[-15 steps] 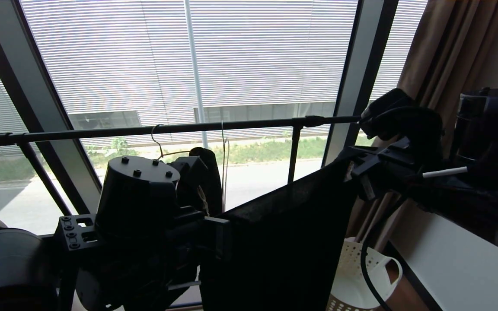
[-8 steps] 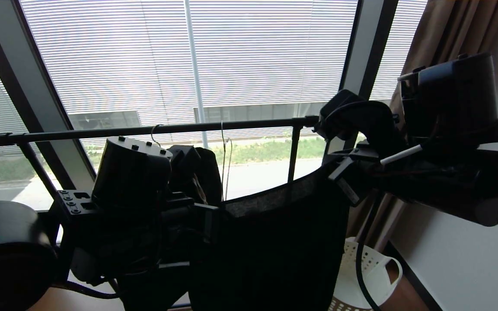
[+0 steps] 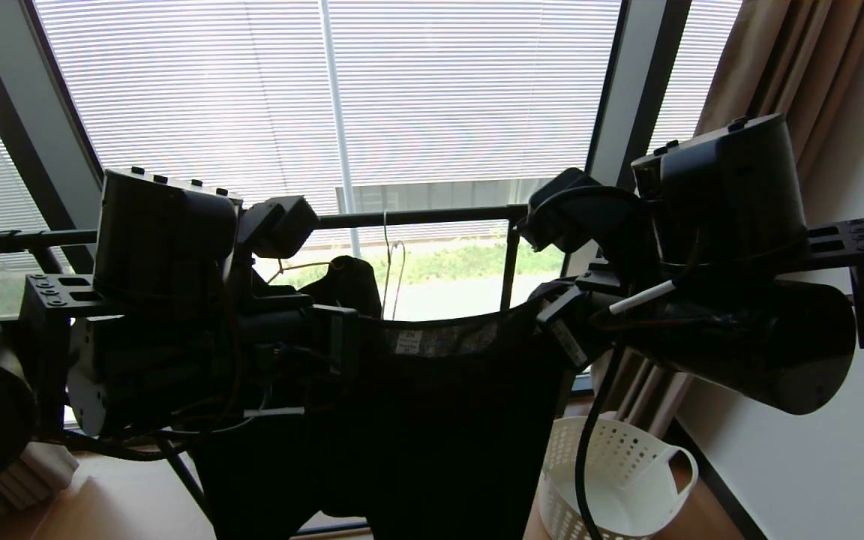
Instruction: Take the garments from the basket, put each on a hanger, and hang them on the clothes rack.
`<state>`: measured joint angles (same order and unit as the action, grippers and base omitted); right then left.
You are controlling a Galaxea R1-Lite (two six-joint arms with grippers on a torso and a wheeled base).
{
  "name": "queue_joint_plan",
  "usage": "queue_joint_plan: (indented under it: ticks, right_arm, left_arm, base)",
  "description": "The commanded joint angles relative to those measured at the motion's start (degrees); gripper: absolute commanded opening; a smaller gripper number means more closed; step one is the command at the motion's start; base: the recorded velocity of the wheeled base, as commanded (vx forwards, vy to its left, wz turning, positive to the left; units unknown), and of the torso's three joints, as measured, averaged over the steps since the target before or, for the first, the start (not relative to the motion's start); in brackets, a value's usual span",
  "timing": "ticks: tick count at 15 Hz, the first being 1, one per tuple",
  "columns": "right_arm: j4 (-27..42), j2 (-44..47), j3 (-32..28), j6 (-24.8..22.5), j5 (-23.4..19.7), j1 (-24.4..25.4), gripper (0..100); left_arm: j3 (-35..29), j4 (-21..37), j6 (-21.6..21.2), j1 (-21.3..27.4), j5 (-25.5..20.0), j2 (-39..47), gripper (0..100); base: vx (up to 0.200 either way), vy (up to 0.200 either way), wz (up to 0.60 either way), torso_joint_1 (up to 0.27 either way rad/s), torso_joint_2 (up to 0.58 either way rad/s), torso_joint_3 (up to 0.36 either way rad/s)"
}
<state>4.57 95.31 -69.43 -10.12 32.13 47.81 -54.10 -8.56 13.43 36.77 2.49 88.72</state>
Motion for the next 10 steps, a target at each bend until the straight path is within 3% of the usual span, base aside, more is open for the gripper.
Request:
queue_joint_plan:
  ticks: [1,6,10]
  right_arm:
    - [0.0,-3.1,1.9,0.1,0.5,-0.3,0]
    - [0.9,-7.4,6.3,-0.3,2.1,-0.3,0]
    - [0.9,-11.0,10.3,-3.3,1.3,4.0,0]
  left_arm:
    - [0.7,-2.2,0.0,-0.3,0.0,-0.7,0]
    - [-5.0,-2.0,-2.3,-2.2,-3.5,2.0,0]
    - [-16.6,0.9,-4.6,-3.5,-5.8,8.1,0]
  base:
    - [0.0,0.0,0.0,0.0,0.0,0.0]
    - [0.0,0.0,0.0,0.0,0.0,0.0]
    - [0.0,0.0,0.0,0.0,0.0,0.0]
